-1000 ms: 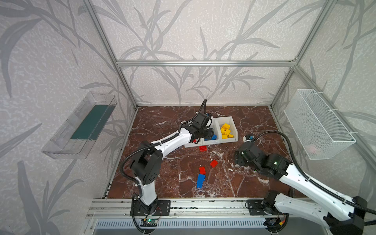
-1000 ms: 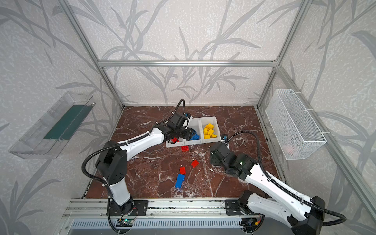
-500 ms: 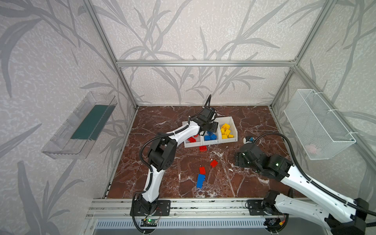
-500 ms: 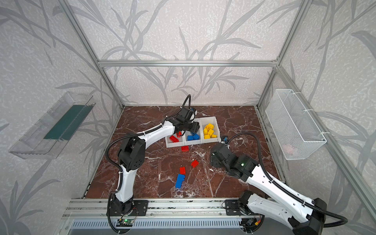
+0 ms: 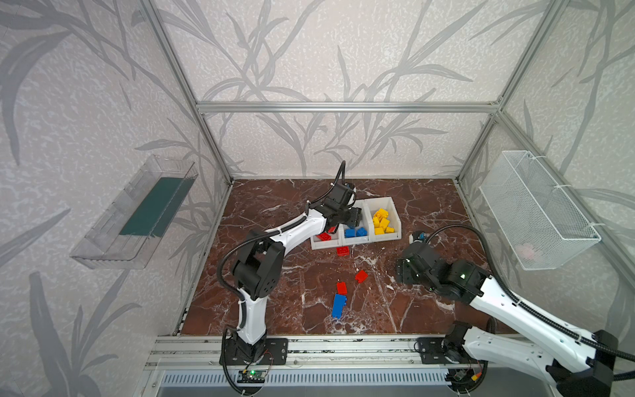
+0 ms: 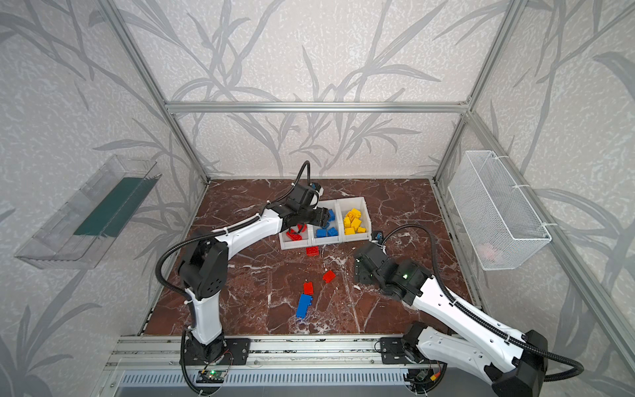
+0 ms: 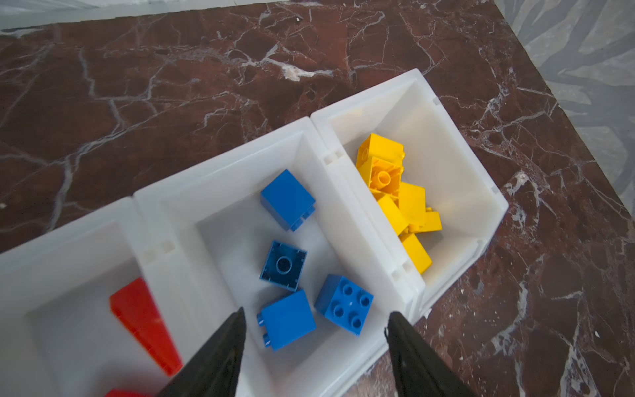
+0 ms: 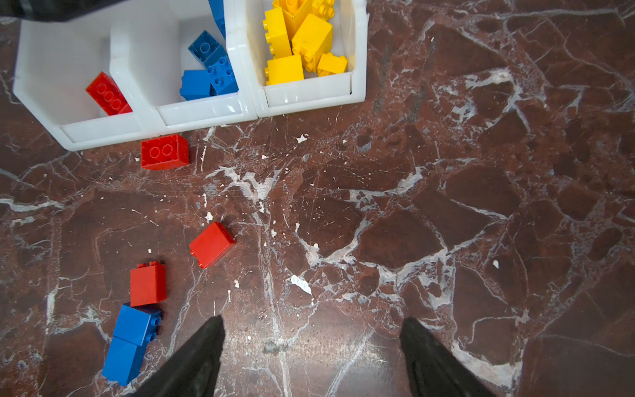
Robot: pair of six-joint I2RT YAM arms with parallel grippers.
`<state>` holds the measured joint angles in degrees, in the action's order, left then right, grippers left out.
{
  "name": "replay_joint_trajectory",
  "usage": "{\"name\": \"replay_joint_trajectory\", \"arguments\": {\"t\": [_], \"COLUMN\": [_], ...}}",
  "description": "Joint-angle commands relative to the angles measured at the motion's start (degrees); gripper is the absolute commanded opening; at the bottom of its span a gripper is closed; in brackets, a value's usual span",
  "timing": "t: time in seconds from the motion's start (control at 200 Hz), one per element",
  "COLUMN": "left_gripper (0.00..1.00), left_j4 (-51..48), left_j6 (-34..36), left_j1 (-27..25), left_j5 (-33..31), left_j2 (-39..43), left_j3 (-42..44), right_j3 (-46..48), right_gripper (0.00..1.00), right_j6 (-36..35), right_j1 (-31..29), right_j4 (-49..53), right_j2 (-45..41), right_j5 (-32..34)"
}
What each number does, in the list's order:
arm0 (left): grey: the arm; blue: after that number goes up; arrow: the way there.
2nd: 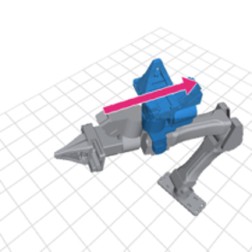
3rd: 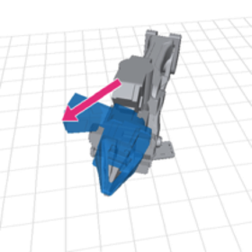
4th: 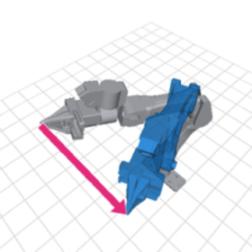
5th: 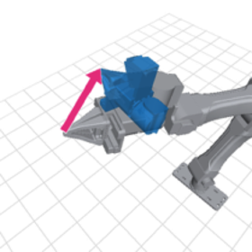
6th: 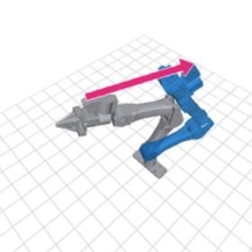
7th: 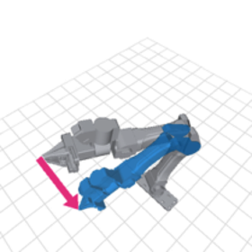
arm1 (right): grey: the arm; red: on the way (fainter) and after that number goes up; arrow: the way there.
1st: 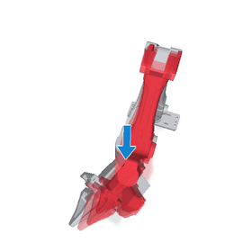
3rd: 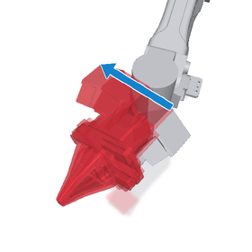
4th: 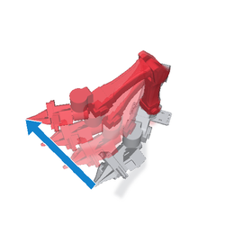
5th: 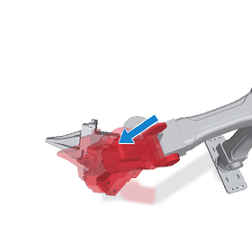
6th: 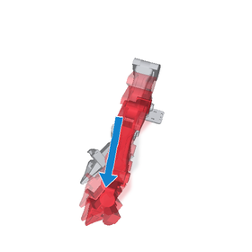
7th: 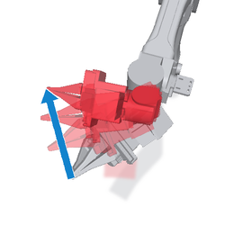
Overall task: Sort the legos into containers by color
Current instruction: 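Withdraw the left gripper while the right reaches toward the red bricks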
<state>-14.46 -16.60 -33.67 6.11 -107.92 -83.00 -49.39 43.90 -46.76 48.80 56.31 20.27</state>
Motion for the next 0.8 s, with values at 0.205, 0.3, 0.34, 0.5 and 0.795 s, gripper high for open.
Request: {"name": "replay_joint_trajectory", "arguments": {"t": [0.205, 0.3, 0.34, 0.5, 0.795], "left_gripper": [0.69, 0.69, 0.69, 0.69, 0.7], "left_j4": [4.7, 5.9, 6.7, 6.0, 6.2], "left_j6": [-0.2, -1.5, -2.1, -4.3, -6.7], "left_j1": [3.7, 3.9, 3.9, 4.1, 4.1], "left_j5": [-4.9, -6.1, -6.5, -7.8, -10.2], "left_j2": [18.8, 22.8, 24.1, 27.3, 35.3], "left_j3": [19.0, 24.3, 26.5, 31.5, 40.5], "right_j3": [0.8, -0.8, -1.8, -2.5, -7.7], "right_gripper": [0.81, 0.81, 0.81, 0.81, 0.81], "right_j6": [0.0, -0.5, -0.7, 0.3, -1.7], "right_j1": [-1.0, -1.9, -2.2, -4.7, -6.5], "right_j4": [-2.6, -4.0, -4.1, -6.7, -10.7], "right_j2": [9.1, 12.8, 14.7, 19.9, 29.3], "right_j5": [-4.3, -5.3, -5.8, -5.4, -8.5]}}
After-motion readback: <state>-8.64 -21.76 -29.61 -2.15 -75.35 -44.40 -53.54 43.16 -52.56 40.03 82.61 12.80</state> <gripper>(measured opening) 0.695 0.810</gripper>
